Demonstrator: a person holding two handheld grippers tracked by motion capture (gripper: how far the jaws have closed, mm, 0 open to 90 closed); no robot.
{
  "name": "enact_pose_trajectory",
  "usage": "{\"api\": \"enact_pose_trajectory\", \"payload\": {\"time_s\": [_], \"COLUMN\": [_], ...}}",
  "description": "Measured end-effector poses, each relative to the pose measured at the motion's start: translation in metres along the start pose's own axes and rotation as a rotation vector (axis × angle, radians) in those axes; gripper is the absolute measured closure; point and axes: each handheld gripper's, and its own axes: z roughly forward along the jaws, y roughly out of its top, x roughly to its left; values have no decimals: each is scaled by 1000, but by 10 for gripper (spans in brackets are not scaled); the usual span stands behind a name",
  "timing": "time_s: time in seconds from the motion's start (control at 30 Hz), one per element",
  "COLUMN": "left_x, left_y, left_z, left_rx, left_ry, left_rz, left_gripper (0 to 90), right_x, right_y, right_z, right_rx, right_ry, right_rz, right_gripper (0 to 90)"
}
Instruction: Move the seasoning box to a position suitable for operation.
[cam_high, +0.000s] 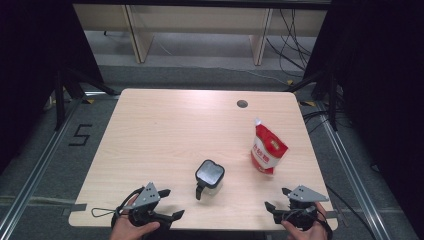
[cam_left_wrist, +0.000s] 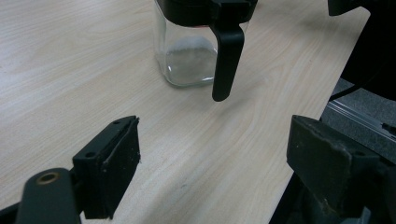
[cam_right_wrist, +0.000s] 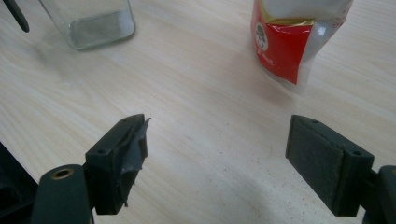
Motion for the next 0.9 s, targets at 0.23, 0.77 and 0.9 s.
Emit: {"api": "enact_pose_trajectory", "payload": {"time_s": [0.23,0.77,0.9], "left_x": [0,-1,-2], "left_y": [2,15,19], "left_z": [1,18,20], "left_rx": [-27,-53,-55], "left_ry": [4,22,25], "left_rz": [-15,-17,16], "left_gripper": [182,263,277], "right_x": [4,0,1], "right_y": [0,-2,-2], "right_z": [-3,-11,-10], "right_rx": [-34,-113,-119], "right_ry": [-21,-71,-61], "right_rz": [11,19,36], "right_gripper": [241,261,261]}}
